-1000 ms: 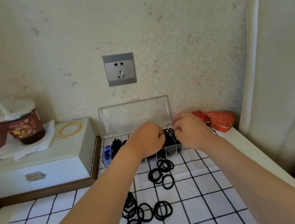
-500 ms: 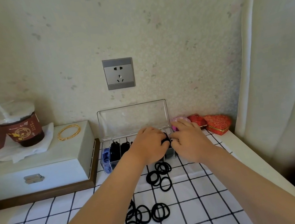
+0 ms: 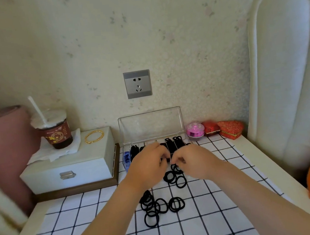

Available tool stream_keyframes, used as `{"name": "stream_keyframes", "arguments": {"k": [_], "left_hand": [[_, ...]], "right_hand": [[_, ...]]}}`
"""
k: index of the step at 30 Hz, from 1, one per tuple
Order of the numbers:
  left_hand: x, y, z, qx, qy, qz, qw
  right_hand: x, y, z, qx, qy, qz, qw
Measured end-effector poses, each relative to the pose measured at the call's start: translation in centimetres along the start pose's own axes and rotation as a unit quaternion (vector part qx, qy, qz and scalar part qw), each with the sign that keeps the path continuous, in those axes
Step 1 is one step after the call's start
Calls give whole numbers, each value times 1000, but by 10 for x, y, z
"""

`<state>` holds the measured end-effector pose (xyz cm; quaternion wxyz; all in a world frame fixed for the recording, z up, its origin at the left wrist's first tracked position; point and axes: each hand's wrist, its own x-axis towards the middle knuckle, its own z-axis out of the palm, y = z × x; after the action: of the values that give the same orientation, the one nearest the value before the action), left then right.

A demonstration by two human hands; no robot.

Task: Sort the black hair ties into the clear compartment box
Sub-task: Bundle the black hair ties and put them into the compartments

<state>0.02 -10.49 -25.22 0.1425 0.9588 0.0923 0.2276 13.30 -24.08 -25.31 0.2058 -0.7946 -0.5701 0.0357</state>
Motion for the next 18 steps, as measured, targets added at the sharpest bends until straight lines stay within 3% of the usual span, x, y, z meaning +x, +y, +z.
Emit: {"name": "stream_keyframes", "arguments": {"k": [6, 8, 12, 18], "left_hand": [[-56, -14, -8, 58, -113, -60, 990], [-67, -18, -10, 74, -154, -84, 982], [-79, -20, -13, 8, -231, -170, 958], [-75, -22, -16, -18, -174, -157, 972]], "right_hand": [[-14, -15, 30, -60, -83, 45, 994], [-18, -20, 36, -34, -103, 58, 992], [-22, -30, 40, -15, -119, 55, 991], [-32, -41, 26, 85, -114, 42, 989]]}}
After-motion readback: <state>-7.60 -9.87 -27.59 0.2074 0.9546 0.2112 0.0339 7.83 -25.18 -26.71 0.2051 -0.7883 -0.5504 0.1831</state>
